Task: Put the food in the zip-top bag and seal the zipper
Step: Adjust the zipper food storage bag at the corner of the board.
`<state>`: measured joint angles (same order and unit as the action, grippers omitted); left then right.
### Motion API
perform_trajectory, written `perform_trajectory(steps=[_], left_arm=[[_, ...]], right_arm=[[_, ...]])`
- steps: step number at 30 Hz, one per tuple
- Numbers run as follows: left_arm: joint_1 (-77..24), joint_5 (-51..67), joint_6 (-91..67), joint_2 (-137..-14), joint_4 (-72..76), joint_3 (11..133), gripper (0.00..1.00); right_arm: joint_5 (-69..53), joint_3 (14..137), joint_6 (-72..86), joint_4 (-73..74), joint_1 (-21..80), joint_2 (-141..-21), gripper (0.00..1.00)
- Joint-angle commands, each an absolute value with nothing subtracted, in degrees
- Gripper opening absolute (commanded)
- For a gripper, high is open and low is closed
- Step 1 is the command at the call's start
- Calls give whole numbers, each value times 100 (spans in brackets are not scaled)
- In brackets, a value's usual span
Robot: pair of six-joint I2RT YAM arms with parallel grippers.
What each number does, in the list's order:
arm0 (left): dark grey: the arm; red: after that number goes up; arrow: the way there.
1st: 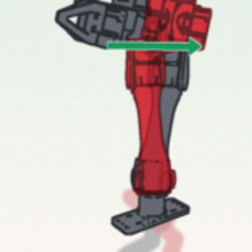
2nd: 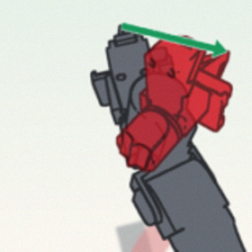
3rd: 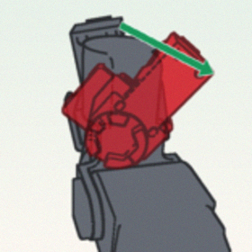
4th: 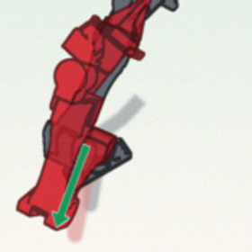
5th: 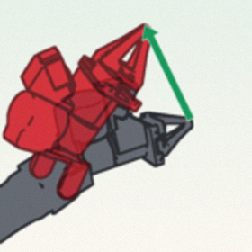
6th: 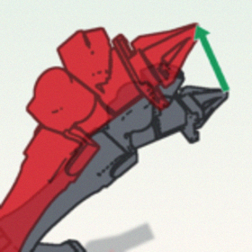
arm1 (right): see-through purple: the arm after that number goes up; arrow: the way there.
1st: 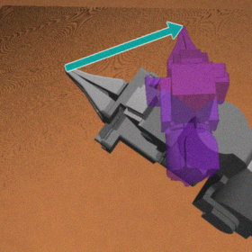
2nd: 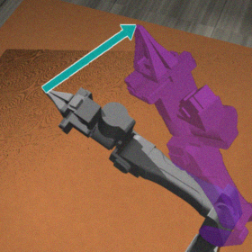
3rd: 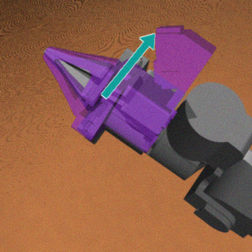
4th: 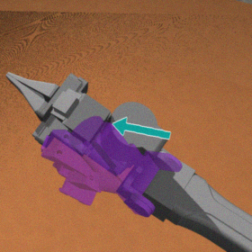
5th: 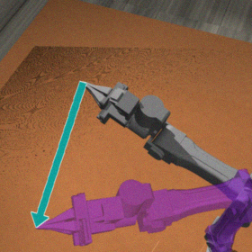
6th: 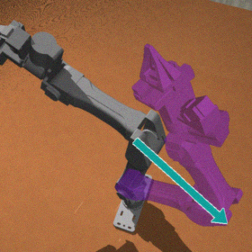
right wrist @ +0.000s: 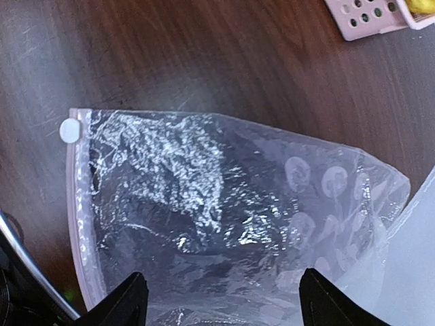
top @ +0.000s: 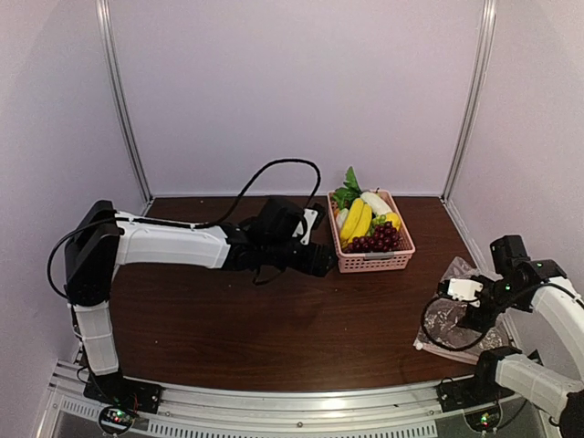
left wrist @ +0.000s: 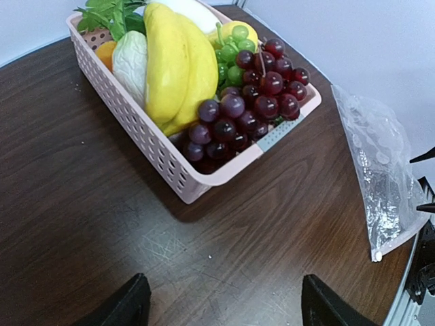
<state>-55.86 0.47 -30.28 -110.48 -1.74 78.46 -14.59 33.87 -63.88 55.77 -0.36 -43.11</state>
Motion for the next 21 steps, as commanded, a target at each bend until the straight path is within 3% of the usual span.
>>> perform_trajectory(steps=[1,9,21], left_arm=[[-5643,149,-3195,-11110,-293,8027,78],[-5695,143,-3004,-10972,-345,7728,78],[-5713,326,-2643,-10819,-440,7803,79]], right_arm=[[-1375,3266,-7235,6190,-1,-4384,78],[-1052,2924,-7482,5818,0,-4793,81],[-1493,3427,-6842,5368,0,-6538,61]])
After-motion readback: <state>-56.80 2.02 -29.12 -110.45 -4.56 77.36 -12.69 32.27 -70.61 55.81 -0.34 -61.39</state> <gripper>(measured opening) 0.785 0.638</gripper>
